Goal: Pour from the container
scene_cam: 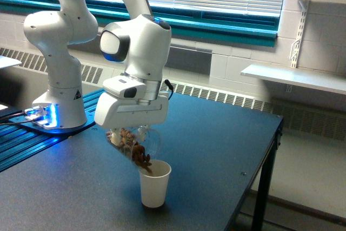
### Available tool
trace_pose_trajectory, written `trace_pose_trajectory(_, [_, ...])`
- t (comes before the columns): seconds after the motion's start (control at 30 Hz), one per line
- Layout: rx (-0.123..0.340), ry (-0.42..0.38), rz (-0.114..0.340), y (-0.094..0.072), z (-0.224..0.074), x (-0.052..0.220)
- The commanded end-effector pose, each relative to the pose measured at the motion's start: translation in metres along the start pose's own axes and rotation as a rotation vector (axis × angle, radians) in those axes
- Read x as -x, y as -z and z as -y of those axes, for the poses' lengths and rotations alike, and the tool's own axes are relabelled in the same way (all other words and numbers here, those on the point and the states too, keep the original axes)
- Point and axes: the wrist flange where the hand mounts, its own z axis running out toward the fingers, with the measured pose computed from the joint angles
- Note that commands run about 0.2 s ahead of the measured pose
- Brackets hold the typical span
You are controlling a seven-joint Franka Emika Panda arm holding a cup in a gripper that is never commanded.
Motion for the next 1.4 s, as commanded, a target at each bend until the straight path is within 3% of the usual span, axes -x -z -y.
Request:
trace_pose_trajectory(0.03, [0.021, 0.000, -0.007, 0.0041, 0.0005, -0.0040])
trace_pose_trajectory(1.4, [0.090, 0.027, -0.031, 0.0134, 0.0007, -0.0088])
